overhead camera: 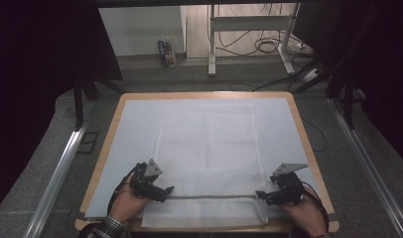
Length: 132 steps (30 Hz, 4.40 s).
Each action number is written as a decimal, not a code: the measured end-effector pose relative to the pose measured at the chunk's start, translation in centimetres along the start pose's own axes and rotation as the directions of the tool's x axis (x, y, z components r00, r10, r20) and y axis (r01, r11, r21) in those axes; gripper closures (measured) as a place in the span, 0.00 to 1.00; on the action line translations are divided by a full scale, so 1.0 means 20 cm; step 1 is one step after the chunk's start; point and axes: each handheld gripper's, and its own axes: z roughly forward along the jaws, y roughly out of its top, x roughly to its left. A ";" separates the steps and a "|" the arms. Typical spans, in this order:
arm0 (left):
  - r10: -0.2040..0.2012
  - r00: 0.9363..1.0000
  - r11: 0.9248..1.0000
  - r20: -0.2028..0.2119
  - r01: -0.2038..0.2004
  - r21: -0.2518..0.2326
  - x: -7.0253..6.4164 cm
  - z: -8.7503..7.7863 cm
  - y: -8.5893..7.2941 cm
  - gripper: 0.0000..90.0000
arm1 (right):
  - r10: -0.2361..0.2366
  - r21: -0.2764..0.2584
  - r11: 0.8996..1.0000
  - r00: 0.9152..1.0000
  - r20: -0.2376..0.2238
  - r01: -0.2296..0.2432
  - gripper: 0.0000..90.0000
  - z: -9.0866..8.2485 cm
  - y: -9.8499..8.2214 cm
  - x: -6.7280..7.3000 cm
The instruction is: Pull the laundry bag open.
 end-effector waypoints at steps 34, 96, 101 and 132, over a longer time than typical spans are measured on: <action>-0.046 0.997 0.999 0.062 0.044 0.032 0.03 0.04 -0.01 0.03 | 0.005 -0.038 0.999 0.977 -0.214 -0.013 0.69 0.02 0.06 0.03; 0.124 0.976 0.992 0.178 -0.121 -0.028 -0.19 0.10 0.13 0.18 | 0.118 -0.058 0.988 0.945 -0.304 -0.143 0.86 0.02 0.10 -0.03; 0.115 0.975 0.993 0.191 -0.110 -0.032 -0.19 0.11 0.13 0.18 | 0.144 -0.064 0.984 0.950 -0.276 -0.168 0.89 0.04 0.11 -0.05; 0.274 0.881 0.952 0.385 -0.190 -0.241 -0.69 0.28 0.55 0.68 | 0.191 -0.065 0.974 0.945 -0.267 -0.215 0.96 0.05 0.13 -0.05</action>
